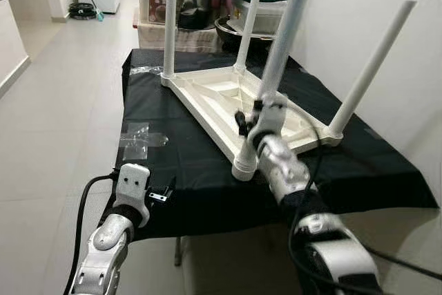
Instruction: Building children table
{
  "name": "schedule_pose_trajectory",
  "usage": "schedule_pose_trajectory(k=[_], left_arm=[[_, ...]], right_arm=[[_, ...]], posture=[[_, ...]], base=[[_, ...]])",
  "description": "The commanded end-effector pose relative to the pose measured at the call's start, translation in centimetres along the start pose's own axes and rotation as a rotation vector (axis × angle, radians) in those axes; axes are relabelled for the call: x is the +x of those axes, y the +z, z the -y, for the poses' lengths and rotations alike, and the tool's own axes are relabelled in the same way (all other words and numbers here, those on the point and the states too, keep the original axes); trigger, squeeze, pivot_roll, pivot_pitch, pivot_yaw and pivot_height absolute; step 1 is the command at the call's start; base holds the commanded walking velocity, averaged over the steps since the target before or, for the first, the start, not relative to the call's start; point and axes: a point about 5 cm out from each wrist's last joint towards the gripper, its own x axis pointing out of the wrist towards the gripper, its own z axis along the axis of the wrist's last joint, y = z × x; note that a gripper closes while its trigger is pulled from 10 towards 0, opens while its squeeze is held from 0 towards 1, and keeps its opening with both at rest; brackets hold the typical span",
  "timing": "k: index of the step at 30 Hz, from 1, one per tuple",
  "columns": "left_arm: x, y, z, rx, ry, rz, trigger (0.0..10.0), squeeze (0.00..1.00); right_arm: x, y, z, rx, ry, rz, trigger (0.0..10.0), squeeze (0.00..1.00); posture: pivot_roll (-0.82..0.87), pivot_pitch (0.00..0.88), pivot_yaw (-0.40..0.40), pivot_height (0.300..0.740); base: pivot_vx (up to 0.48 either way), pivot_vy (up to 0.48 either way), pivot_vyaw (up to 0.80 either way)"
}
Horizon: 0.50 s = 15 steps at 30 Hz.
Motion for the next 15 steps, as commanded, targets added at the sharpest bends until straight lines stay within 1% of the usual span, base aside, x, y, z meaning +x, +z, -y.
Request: schedule_pose_trajectory(k=[1, 2, 3, 5, 6, 7, 8, 10, 11, 12, 13, 15], left_arm=[[0.0, -0.1, 0.0, 0.006, -0.006, -0.004, 10.0, 0.00], [0.0, -0.1, 0.0, 0.006, -0.006, -0.004, 10.0, 0.00], [0.0, -0.1, 0.0, 0.006, -0.004, -0.004, 10.0, 0.00], [0.0, -0.1, 0.1, 0.010, -0.001, -0.001, 10.0, 0.00], [0.0, -0.1, 0.0, 0.013, 0.001, 0.000, 10.0, 0.00], [0.0, -0.1, 0.0, 0.015, 0.002, 0.001, 10.0, 0.00], [-0.1, -0.1, 0.0, 0.016, 0.002, 0.001, 10.0, 0.00], [-0.1, -0.1, 0.0, 0.016, 0.002, 0.001, 10.0, 0.00], [-0.1, 0.0, 0.0, 0.017, 0.002, 0.001, 10.0, 0.00], [-0.1, 0.0, 0.0, 0.017, 0.002, 0.001, 10.0, 0.00], [-0.1, 0.0, -0.1, 0.017, 0.005, 0.004, 10.0, 0.00], [-0.1, 0.0, -0.1, 0.017, 0.005, 0.004, 10.0, 0.00]], right_arm=[[-0.2, 0.3, -1.3, 0.036, 0.221, 0.019, 10.0, 0.00], [-0.2, 0.3, -1.3, 0.036, 0.221, 0.019, 10.0, 0.00], [-0.4, 0.3, -1.7, 0.046, 0.329, 0.017, 10.0, 0.00], [-1.2, 0.1, -2.9, 0.065, 0.585, -0.008, 10.0, 0.00], [-1.5, 0.0, -3.5, 0.074, 0.690, -0.017, 9.6, 0.00], [-1.8, -0.3, -4.1, 0.060, 0.777, -0.033, 5.3, 0.00], [-1.9, -0.5, -4.4, 0.048, 0.822, -0.043, 5.3, 0.00], [-1.9, -0.5, -4.4, 0.048, 0.822, -0.043, 5.3, 0.00], [-2.2, -1.1, -5.0, 0.034, 0.883, -0.063, 4.5, 0.00], [-2.2, -1.1, -5.0, 0.034, 0.883, -0.063, 4.5, 0.00], [-2.5, -2.5, -5.8, 0.017, 0.908, -0.112, 2.7, 0.00], [-2.5, -2.5, -5.8, 0.017, 0.908, -0.112, 2.7, 0.00]], posture=[[0.07, 0.000, -0.163, 0.740], [0.07, 0.000, -0.163, 0.740], [0.07, 0.000, -0.163, 0.740], [0.09, 0.000, -0.169, 0.740], [0.09, 0.000, -0.168, 0.740], [0.09, 0.000, -0.168, 0.740], [0.09, 0.000, -0.170, 0.740], [0.09, 0.000, -0.170, 0.740], [0.09, 0.000, -0.170, 0.740], [0.09, 0.000, -0.170, 0.740], [0.09, 0.000, -0.172, 0.740], [0.09, 0.000, -0.172, 0.740]], base=[[0.000, 0.000, 0.00], [0.000, 0.000, 0.00], [0.000, 0.000, 0.00], [0.000, 0.000, 0.00], [0.000, 0.000, 0.00], [0.000, 0.000, 0.00], [0.000, 0.000, 0.00], [0.000, 0.000, 0.00], [0.000, 0.000, 0.00], [0.000, 0.000, 0.00], [0.000, 0.000, 0.00], [0.000, 0.000, 0.00]])
